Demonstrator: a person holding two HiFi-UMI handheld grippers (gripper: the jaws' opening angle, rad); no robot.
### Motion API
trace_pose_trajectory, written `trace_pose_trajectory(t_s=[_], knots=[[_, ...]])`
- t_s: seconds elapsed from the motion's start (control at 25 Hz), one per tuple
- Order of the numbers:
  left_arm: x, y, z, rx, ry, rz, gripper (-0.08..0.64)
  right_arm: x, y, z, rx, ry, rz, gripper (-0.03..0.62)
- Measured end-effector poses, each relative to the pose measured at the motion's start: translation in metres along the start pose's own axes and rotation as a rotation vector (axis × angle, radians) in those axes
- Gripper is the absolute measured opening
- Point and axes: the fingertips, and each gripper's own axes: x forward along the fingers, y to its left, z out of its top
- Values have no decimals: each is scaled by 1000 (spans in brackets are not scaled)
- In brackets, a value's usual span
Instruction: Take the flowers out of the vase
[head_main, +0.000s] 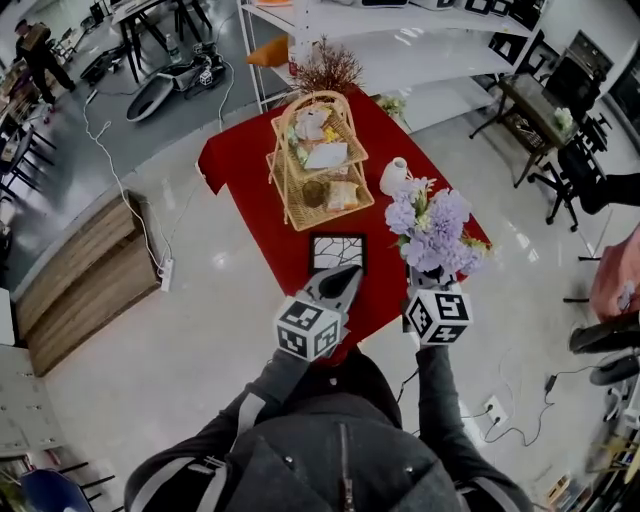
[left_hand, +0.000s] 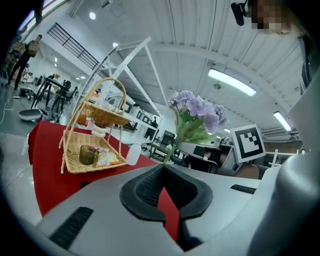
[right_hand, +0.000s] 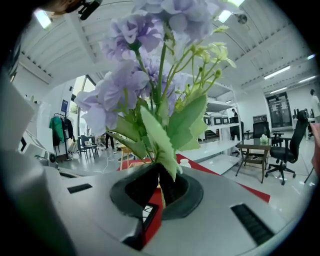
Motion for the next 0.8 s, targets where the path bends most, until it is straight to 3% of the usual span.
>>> trace_pose_trajectory(t_s=[0.32,0.8], knots=[[-7,-4,-7,-16,5,-5,8,-23,13,-23,24,40,-23,15],[-11,-2,-8,-12,7,0,8,-22,18,-18,24,28,-7,15]])
